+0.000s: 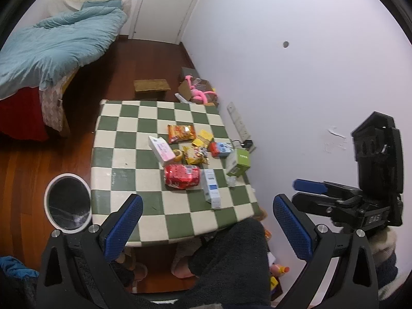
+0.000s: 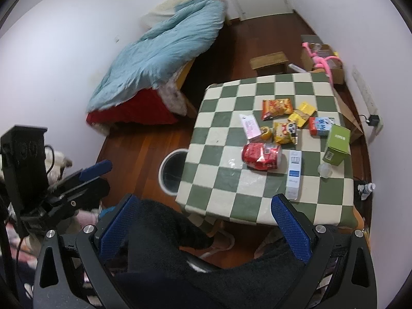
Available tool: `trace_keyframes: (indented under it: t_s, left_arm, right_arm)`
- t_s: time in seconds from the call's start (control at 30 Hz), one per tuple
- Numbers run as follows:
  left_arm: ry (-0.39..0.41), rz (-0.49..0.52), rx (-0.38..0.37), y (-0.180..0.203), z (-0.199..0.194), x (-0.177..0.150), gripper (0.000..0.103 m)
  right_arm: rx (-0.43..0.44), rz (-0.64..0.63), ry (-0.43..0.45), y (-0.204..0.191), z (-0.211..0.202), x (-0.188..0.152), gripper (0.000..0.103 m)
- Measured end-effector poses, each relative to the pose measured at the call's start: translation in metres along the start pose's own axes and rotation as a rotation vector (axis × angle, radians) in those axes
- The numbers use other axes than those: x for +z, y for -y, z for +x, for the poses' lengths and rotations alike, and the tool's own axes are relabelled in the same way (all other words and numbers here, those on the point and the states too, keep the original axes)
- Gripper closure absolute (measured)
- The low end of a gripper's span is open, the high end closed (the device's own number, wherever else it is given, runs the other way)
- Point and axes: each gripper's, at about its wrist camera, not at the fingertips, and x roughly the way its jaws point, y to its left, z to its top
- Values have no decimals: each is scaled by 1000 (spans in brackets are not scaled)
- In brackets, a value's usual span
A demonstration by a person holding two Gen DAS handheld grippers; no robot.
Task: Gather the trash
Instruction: 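Grasp the red Coke can with the left tool while the right tool grasps the green box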
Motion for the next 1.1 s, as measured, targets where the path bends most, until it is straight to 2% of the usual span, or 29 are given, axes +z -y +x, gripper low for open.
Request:
trace_keyframes:
  t_s: [0.07,0.2,0.23,0.3,0.4,0.5,0.53,0.67,0.73,0.83,0.9,1.0,1.1]
  left_arm:
    - [26,7,96,-3,10,2,0]
    - [80,28,318,-11,57,10,0]
    - [175,19,272,-19,71,18,0]
    - [134,8,318,-30,109,25,0]
    - [22,17,429,-49,150,28,0]
    - [-99,-6,485,-66,199,27,0]
    - [-146,-17,492,-69,211,27,0]
    - [-281,-102,422,-73,270,26,0]
    - [-352,-183,382,-79,298,28,0]
    - [-403,-307,326,-86,327,27,1]
    - [-424,-342,315,-86,339,28,1]
    - [-432,-302,325,-78,356,33,0]
    - [-407,-235,280,-65,360,40,0]
  right_arm:
    - [-43,30,31,9,3,2,0]
    - [-229,113,90,47,20,10,0]
    - [-262,135,97,58,27,12,0]
    - [-322,191,98,88,45,17,0]
    - [-400,254,84,133,75,27,0]
    - [-467,313,49,180,109,37,0]
    - [-480,334,29,197,122,41,0]
    - [-502,394,-32,247,159,51,0]
    - [-499,419,-56,267,176,56,0]
    - [-498,427,-79,283,195,64,0]
    - [-489,426,-91,291,205,69,0]
    - [-482,408,-113,296,222,77,0]
    - [-477,396,-130,297,232,81,0]
